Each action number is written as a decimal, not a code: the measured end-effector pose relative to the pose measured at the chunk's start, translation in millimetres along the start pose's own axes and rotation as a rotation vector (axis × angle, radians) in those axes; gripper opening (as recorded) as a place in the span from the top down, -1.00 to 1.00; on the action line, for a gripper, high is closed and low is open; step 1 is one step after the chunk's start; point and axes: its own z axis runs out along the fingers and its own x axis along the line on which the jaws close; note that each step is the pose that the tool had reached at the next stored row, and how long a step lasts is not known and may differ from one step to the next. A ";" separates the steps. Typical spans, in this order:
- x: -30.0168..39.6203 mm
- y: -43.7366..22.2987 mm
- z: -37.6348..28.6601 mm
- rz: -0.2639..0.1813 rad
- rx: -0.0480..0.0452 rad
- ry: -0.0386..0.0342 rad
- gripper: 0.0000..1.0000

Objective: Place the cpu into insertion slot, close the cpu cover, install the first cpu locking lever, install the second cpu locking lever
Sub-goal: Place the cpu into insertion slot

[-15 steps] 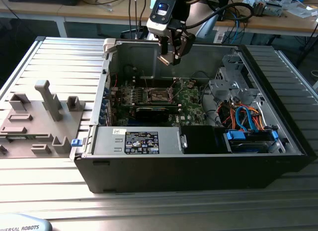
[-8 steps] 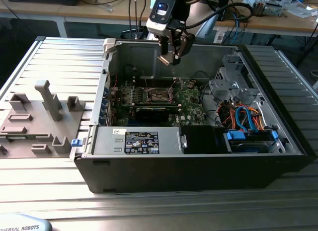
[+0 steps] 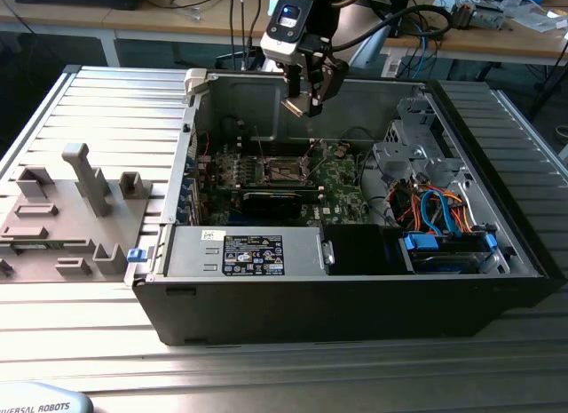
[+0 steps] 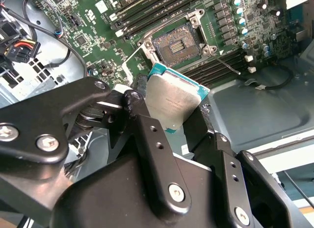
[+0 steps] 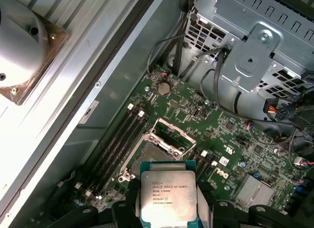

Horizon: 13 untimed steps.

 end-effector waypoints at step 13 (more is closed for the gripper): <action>0.0 0.0 0.0 0.015 -0.0002 -0.0012 -0.08</action>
